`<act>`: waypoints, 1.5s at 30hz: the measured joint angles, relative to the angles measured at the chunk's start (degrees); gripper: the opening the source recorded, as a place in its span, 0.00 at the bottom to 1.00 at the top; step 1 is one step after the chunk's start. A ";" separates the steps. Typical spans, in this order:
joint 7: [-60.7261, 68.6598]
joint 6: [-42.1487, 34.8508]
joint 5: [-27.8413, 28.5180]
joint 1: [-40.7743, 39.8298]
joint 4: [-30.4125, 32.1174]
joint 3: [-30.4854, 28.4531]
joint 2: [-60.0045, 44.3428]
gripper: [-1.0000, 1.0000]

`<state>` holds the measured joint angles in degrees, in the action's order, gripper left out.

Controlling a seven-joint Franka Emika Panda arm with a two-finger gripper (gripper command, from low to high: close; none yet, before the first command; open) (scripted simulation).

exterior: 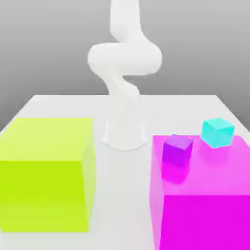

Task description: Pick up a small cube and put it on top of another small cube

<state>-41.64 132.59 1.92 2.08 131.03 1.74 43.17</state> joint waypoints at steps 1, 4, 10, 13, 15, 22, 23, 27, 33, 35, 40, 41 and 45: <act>2.26 0.50 0.50 1.18 0.09 0.27 -1.26 0.50; 9.26 2.15 1.44 4.82 0.85 0.42 -4.97 0.50; 23.68 5.57 2.54 12.05 2.76 0.20 -12.32 0.50; 31.05 7.30 2.86 15.57 3.74 0.09 -15.98 0.50; 36.05 8.45 2.96 17.82 4.39 0.09 -18.42 0.50; 53.99 12.52 2.66 25.12 6.68 0.69 -26.91 0.50; 56.59 13.11 2.57 26.14 7.01 0.81 -28.12 0.50; 67.11 15.45 2.02 29.78 8.33 1.74 -32.96 0.50; 82.97 18.96 1.09 35.24 10.30 4.06 -40.19 0.50; 88.19 20.12 0.87 36.92 10.95 4.83 -42.59 0.50; 100.71 23.27 0.75 39.29 13.54 7.27 -48.60 0.50; 102.85 24.02 1.07 39.20 14.57 7.83 -49.80 0.50; 106.21 27.26 3.05 39.17 17.90 7.70 -53.89 0.50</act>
<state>64.57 159.85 4.97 41.26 148.94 9.44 -10.72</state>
